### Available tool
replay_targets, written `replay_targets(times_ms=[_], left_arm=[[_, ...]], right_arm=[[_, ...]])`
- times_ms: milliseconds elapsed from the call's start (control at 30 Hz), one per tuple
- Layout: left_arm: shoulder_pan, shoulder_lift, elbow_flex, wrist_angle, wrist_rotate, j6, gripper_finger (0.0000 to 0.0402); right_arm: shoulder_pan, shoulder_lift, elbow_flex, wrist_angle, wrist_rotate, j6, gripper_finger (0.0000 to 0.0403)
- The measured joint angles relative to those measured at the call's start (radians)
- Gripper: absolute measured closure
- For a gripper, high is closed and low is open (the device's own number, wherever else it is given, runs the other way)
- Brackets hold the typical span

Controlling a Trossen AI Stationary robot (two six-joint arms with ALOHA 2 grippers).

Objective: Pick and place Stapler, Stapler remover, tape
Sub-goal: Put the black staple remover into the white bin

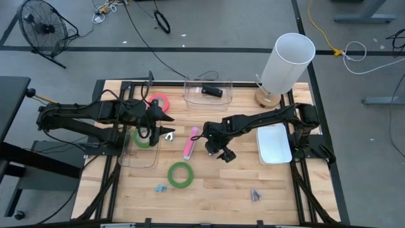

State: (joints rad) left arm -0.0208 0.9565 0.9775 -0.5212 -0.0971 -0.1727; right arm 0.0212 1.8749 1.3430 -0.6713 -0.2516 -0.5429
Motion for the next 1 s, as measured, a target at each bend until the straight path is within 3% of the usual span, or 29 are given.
replay_targets(times_ms=[500,700,1000], left_arm=[[0.000,0.000,0.000,0.000,-0.007,0.000,0.0189],[0.000,0.000,0.000,0.000,-0.014,-0.001,0.0189],[0.000,0.000,0.000,-0.001,-0.014,-0.001,0.0189]], right_arm=[[0.007,0.020,-0.001,-0.003,0.029,0.004,0.0045],[0.026,0.020,-0.001,-0.088,0.062,0.025,0.0062],[0.028,0.020,-0.010,-0.060,0.089,0.065,0.0097]])
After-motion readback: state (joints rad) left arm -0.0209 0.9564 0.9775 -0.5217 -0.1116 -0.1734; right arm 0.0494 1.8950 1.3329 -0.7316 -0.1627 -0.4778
